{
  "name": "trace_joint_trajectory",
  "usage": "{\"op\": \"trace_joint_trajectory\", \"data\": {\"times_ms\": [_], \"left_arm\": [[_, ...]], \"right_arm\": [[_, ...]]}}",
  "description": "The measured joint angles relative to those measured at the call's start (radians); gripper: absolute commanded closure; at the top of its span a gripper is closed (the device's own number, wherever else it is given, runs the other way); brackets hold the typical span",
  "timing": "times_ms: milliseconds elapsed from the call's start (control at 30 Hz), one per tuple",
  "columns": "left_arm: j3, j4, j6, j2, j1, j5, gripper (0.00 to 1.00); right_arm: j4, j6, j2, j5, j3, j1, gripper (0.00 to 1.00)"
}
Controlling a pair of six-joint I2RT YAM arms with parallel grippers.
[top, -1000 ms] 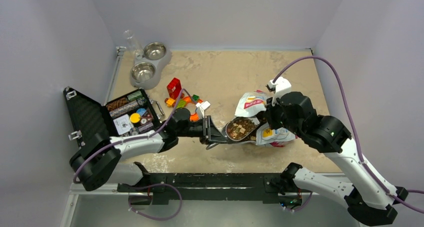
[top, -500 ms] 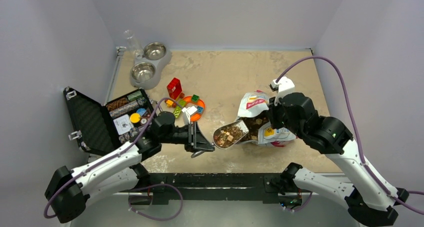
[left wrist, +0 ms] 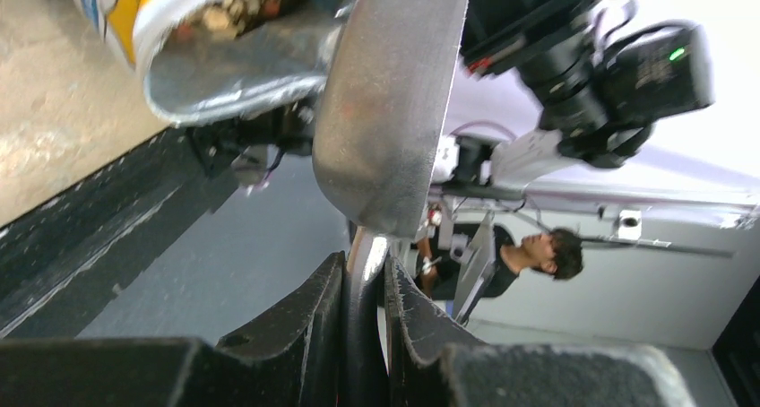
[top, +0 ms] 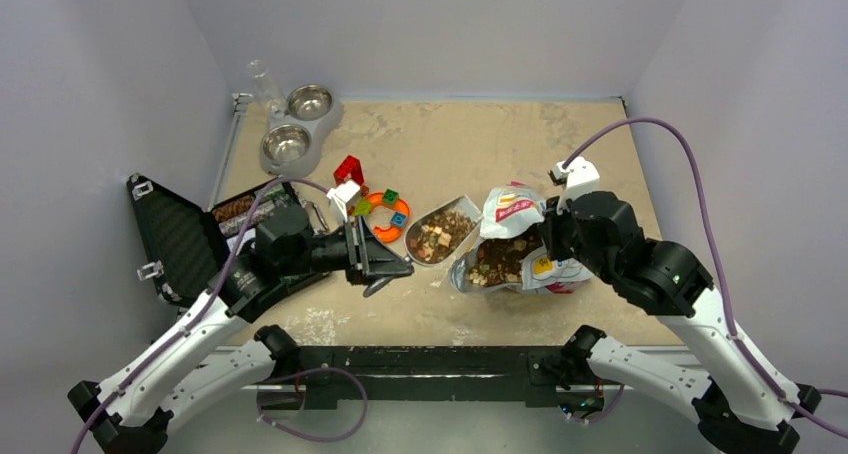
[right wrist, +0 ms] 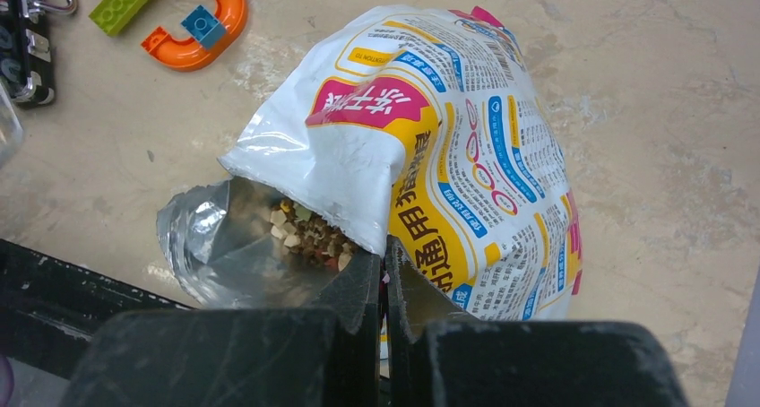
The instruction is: Serve the pet food
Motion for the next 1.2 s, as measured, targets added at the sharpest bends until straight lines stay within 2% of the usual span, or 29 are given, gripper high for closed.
{"op": "trace_joint_trajectory", "data": {"times_ms": [167, 600, 967, 1200], "left_arm": [[0.156, -0.025, -0.019, 0.103, 0.079, -0.047, 1.00], [0.448, -0.007, 0.002, 0.580, 0.379, -0.168, 1.00], [0.506, 0.032, 0.039, 0.714, 0.690, -0.131, 1.00], [0.614, 0.080, 0.034, 0.956, 0.836, -0.081, 1.00]], "right_arm": [[-0.008, 0.001, -0.015, -0.019, -0.005, 0.000, 1.00], [-0.037, -0.030, -0.026, -0.085, 0.005, -0.006, 1.00], [-0.055, -0.045, -0.014, -0.102, 0.021, -0.006, 1.00], [-0.060, -0.033, 0.013, -0.082, 0.035, -0.006, 1.00]]}}
